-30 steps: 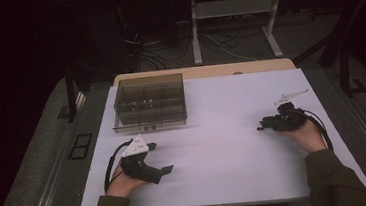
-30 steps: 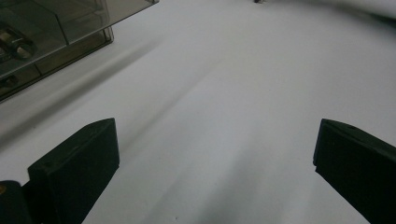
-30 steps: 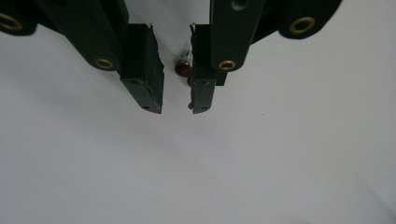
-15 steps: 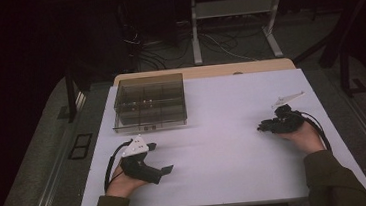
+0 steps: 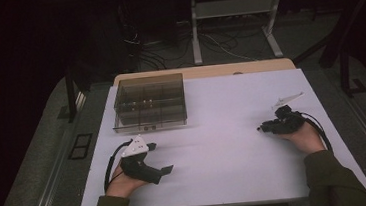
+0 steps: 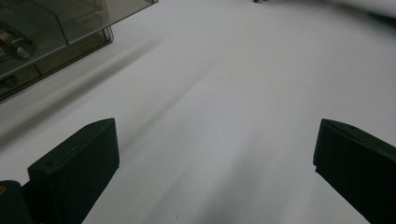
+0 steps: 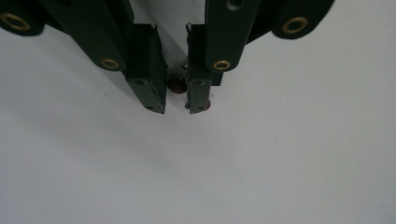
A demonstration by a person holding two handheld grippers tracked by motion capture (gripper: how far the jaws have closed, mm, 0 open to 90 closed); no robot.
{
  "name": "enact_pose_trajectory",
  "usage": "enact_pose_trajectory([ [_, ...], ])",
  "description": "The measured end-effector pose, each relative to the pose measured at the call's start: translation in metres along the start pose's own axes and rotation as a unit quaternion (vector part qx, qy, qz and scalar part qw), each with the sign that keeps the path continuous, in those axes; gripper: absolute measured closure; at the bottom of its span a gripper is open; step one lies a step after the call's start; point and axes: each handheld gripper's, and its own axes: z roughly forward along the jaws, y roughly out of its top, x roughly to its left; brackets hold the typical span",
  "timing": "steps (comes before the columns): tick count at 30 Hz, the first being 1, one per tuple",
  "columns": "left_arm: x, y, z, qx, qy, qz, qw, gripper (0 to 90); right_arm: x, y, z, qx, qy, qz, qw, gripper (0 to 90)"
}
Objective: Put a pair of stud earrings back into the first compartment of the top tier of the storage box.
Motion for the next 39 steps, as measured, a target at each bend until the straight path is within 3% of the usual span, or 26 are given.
enact_pose_trajectory([
  [6, 0.0, 0.0, 0.0, 0.002, -0.001, 0.001, 1.0, 0.0, 0.001, 0.0, 0.0, 0.002, -0.007, -0.01, 0.9999, 77.6],
  [23, 0.0, -0.001, 0.001, 0.005, -0.005, 0.001, 1.0, 0.0, 0.001, 0.0, -0.006, -0.013, 0.001, -0.008, 0.9999, 78.0],
  [39, 0.0, -0.001, 0.001, 0.003, -0.008, -0.004, 1.0, 0.0, 0.007, 0.006, -0.022, -0.04, 0.026, -0.007, 0.9989, 78.0],
])
